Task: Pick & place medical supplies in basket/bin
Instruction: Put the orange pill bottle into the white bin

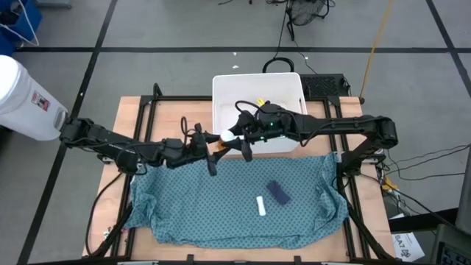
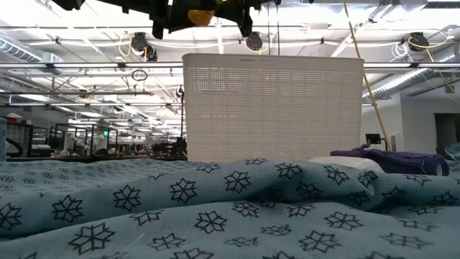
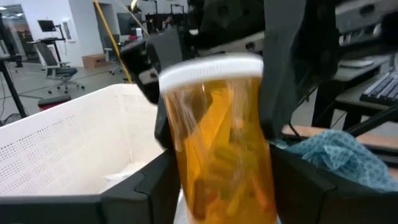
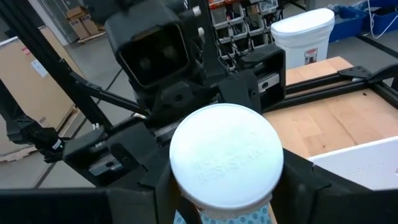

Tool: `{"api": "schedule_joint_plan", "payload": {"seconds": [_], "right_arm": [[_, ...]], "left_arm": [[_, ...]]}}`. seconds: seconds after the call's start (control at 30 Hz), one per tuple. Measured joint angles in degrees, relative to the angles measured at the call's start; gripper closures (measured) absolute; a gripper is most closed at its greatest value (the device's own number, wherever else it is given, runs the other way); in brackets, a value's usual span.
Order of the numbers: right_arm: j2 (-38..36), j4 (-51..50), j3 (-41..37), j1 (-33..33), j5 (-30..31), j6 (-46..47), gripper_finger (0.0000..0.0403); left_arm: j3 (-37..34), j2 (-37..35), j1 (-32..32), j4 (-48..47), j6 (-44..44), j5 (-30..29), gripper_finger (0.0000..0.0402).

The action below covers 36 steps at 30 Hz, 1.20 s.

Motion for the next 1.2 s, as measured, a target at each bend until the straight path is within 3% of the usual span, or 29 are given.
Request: {"api": "schedule_joint_plan", "payload": {"seconds": [0.2,0.43,0.73,1.2], "right_arm": [[-0.1,0.1,0.0,-0.2,-0.1,-0.1,0.0222],[-0.4,0.1,0.0,-1.8,-0.1,-0.3,0.0221],[-1.7,-0.4,0.0,-6.0,0.0,-0.7,0.0222],[-1.7,-7.5,0.0,-16.9,-1.3,-6.0,0.0224]], "left_arm": [[0.0,0.0,-0.1,-1.3,-2.0,-1.0,0.01],[0.0,0.1,-0.9,-6.4,-5.4,-7.4,0.0008],[0.0,0.0,-3.9,-12.1,-8.4,-7.5,0.0018],[0.0,0.1,-12.1,-20.0,-17.4,-0.8,0.0016]]}}
